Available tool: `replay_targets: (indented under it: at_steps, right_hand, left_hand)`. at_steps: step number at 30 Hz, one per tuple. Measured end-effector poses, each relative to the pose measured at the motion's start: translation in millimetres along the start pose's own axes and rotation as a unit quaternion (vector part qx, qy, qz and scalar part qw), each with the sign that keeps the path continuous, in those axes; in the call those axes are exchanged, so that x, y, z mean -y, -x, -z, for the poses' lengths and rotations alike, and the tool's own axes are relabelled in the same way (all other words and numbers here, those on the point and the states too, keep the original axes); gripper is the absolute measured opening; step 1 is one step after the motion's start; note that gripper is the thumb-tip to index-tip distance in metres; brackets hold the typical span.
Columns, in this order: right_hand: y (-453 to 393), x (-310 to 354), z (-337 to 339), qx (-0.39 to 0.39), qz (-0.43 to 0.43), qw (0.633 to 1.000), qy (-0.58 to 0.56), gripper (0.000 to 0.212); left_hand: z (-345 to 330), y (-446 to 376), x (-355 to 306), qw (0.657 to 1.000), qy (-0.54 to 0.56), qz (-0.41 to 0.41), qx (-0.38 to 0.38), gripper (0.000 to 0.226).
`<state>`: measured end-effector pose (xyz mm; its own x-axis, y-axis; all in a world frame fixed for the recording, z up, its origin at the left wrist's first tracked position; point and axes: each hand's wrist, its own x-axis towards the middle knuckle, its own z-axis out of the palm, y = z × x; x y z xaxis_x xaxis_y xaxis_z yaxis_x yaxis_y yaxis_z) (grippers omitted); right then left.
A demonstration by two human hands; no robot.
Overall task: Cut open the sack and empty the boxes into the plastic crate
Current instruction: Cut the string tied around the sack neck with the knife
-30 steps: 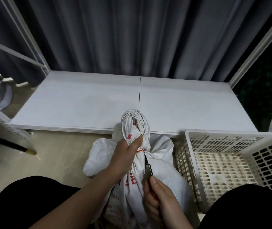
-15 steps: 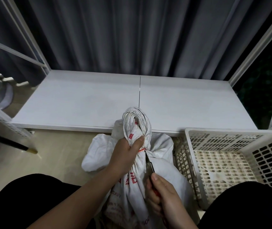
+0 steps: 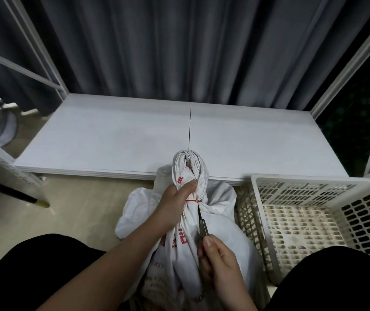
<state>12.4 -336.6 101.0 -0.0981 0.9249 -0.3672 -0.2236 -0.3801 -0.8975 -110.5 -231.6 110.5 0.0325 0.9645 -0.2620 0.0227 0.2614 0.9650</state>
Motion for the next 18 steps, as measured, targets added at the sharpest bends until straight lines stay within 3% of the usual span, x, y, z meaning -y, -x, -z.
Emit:
replay_targets:
  at_steps: [3, 15, 18]
  right_hand:
    - [-1.0, -2.1, -0.7, 0.003, -0.01, 1.0, -0.012, 0.033]
    - [3.7, -1.9, -3.8, 0.008, -0.095, 0.99, -0.102, 0.037]
    - [5.4, -3.0, -2.4, 0.019, -0.119, 0.986, -0.114, 0.038]
  left_hand:
    - [2.3, -3.4, -1.3, 0.999, -0.04, -0.002, 0.012, 0.018]
    - [9.3, -4.2, 1.1, 0.973, -0.218, -0.082, -0.008, 0.048]
    - [12.2, -4.6, 2.7, 0.963, -0.249, -0.106, -0.004, 0.046]
